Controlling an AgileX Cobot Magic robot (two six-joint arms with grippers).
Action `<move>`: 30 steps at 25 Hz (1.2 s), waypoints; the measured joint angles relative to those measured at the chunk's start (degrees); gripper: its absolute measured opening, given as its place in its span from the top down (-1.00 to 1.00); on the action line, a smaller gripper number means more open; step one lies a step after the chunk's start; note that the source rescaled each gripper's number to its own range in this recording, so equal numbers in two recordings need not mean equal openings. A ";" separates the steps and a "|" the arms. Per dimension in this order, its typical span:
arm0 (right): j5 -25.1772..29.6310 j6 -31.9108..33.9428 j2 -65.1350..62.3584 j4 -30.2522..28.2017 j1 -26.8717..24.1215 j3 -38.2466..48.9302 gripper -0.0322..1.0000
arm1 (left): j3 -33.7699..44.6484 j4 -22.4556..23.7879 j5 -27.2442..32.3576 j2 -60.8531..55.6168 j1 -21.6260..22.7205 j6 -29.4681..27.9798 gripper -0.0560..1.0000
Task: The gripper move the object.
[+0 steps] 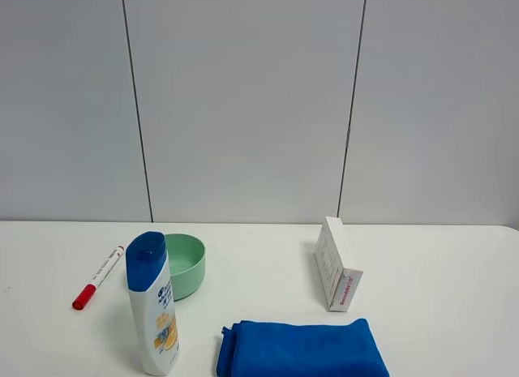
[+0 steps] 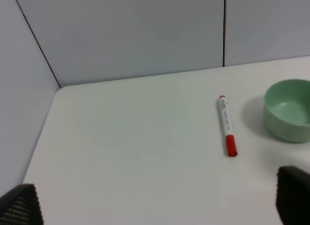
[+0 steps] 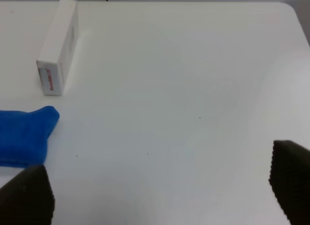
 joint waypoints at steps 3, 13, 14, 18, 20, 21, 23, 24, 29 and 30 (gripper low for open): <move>0.00 0.00 0.00 0.00 0.00 0.00 -1.00 | 3.34 -0.08 0.20 -0.96 0.00 -0.83 -1.00; 0.00 0.00 0.00 0.00 0.00 0.00 -1.00 | 10.11 -2.32 1.69 -3.13 0.00 -3.50 -1.00; 0.00 0.00 0.00 0.00 0.00 0.00 -1.00 | 10.23 -2.32 1.85 -3.14 0.00 -3.50 -1.00; 0.00 0.00 0.00 0.00 0.00 0.00 -1.00 | 10.23 -2.32 1.90 -3.14 0.00 -3.50 -1.00; 0.00 0.00 0.00 0.00 0.00 0.00 -1.00 | 10.23 -2.32 1.90 -3.14 0.00 -3.50 -1.00; 0.00 0.00 0.00 0.00 0.00 0.00 -1.00 | 10.23 -2.32 1.90 -3.14 0.00 -3.50 -1.00; 0.00 0.00 0.00 0.00 0.00 0.00 -1.00 | 10.23 -2.32 1.90 -3.14 0.00 -3.50 -1.00; 0.00 0.00 0.00 0.00 0.00 0.00 -1.00 | 10.23 -2.32 1.90 -3.14 0.00 -3.50 -1.00; 0.00 0.00 0.00 0.00 0.00 0.00 -1.00 | 10.23 -2.32 1.90 -3.14 0.00 -3.50 -1.00; 0.00 0.00 0.00 0.00 0.00 0.00 -1.00 | 10.25 -2.32 1.90 -3.14 0.00 -3.50 -1.00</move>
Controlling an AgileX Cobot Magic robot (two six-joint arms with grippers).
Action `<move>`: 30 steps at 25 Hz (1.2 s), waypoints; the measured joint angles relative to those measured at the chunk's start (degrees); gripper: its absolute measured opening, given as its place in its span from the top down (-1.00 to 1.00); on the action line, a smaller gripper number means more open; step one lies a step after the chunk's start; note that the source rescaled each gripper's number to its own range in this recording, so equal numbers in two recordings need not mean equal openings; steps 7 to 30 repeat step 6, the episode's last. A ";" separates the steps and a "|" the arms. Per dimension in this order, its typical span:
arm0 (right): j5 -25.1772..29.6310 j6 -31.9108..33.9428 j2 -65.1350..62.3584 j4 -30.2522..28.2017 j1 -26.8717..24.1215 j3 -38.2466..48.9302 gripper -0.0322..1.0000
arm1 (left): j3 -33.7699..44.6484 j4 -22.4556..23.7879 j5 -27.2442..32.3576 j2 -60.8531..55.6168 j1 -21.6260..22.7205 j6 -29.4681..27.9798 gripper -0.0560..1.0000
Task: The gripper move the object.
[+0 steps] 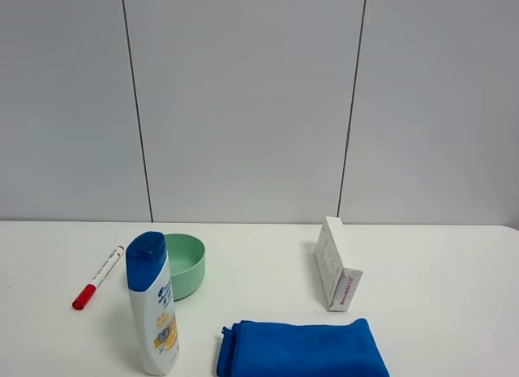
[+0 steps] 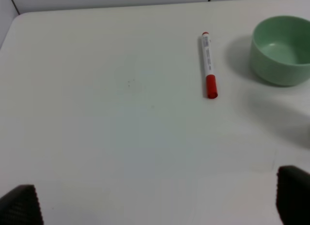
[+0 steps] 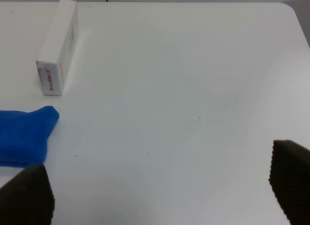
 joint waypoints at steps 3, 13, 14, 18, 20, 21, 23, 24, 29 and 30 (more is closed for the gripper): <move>0.00 0.00 0.00 0.00 0.00 0.00 -1.00 | 0.12 0.00 0.05 -0.46 0.00 0.00 -1.00; 0.00 0.00 0.00 0.00 0.00 0.00 -1.00 | 0.12 0.00 0.05 -0.61 0.00 0.00 -1.00; 0.00 0.00 0.00 0.00 0.00 0.00 -1.00 | 0.12 0.00 0.05 -0.61 0.00 0.00 -1.00; 0.00 0.00 0.00 0.00 0.00 0.00 -1.00 | 0.12 0.00 0.05 -0.61 0.00 0.00 -1.00; 0.00 0.00 0.00 0.00 0.00 0.00 -1.00 | 0.12 0.00 0.05 -0.61 0.00 0.00 -1.00; 0.00 0.00 0.00 0.00 0.00 0.00 -1.00 | 0.12 0.00 0.05 -0.61 0.00 0.00 -1.00; 0.00 0.00 0.00 0.00 0.00 0.00 -1.00 | 0.12 0.00 0.05 -0.61 0.00 0.00 -1.00; 0.00 0.00 0.00 0.00 0.00 0.00 -1.00 | 0.12 0.00 0.05 -0.61 0.00 0.00 -1.00; 0.00 0.00 0.00 0.00 0.00 0.00 -1.00 | 0.12 0.00 0.05 -0.61 0.00 0.00 -1.00; 0.00 0.00 0.00 0.00 0.00 0.00 -1.00 | 0.12 0.00 0.05 -0.61 0.00 0.00 -1.00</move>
